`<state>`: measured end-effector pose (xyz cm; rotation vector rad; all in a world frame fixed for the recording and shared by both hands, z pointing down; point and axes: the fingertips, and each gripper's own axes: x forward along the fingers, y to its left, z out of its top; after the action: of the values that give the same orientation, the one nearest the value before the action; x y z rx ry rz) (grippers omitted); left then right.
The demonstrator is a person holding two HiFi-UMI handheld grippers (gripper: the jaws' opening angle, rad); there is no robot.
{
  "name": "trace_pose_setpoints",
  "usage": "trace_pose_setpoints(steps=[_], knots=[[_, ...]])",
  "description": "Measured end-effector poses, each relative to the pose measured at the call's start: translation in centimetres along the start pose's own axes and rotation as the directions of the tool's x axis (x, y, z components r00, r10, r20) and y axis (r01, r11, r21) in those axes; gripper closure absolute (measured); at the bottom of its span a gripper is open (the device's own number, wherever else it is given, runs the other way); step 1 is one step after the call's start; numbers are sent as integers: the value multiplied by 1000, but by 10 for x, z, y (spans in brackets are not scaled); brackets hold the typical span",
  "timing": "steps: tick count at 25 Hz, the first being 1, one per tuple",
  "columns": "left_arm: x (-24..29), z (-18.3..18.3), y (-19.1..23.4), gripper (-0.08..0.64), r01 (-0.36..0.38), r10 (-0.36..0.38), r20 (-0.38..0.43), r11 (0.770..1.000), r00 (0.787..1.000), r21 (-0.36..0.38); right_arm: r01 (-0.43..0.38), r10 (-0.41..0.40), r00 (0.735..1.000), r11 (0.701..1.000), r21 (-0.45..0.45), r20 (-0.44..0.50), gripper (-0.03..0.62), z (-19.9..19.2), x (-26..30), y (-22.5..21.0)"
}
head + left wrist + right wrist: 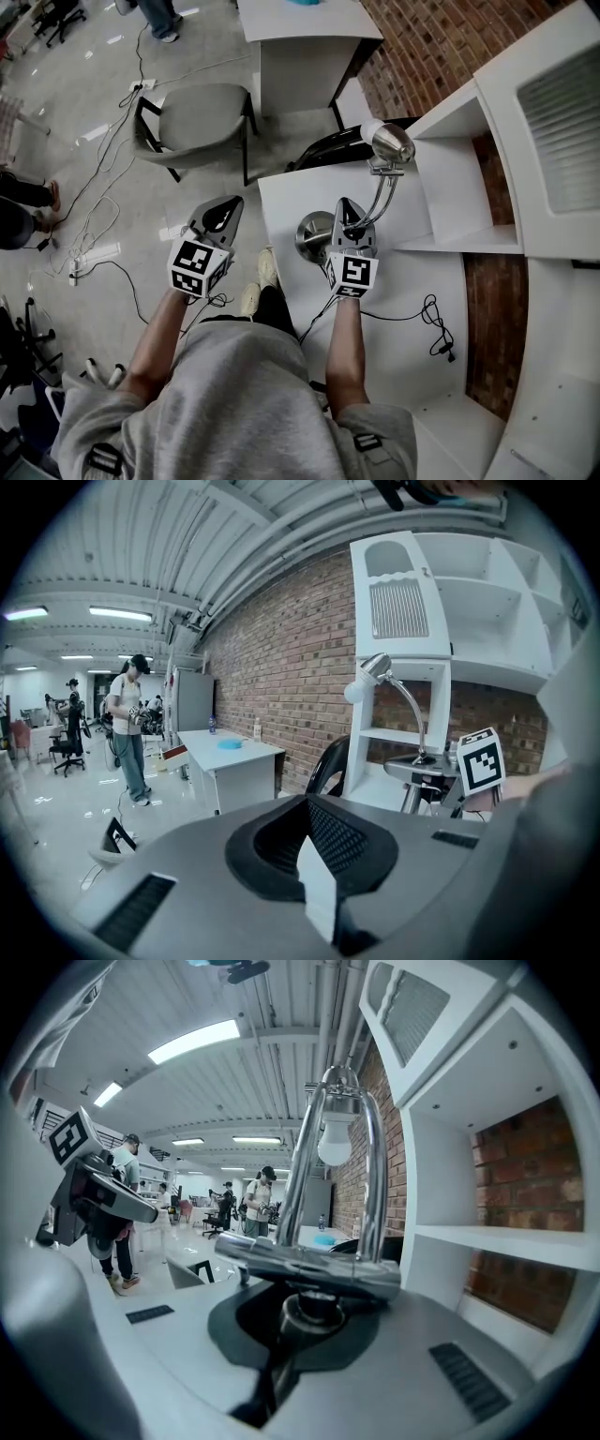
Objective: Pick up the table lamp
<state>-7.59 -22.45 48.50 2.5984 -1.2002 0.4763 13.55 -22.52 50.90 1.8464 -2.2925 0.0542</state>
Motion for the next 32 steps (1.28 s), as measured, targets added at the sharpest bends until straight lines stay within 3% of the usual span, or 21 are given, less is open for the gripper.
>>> trace_pose_setpoints(steps=[8, 20, 32], knots=[[-9, 3, 1, 557, -3, 3, 25, 1000, 1000, -3, -1, 1, 1000, 1000, -8, 19, 572, 20, -11, 0], [-31, 30, 2, 557, -12, 8, 106, 999, 994, 38, -4, 6, 998, 1000, -27, 61, 572, 81, -39, 8], [-71, 60, -18, 557, 32, -47, 200, 997, 979, 76, 11, -12, 994, 1000, 5, 106, 572, 131, -92, 32]])
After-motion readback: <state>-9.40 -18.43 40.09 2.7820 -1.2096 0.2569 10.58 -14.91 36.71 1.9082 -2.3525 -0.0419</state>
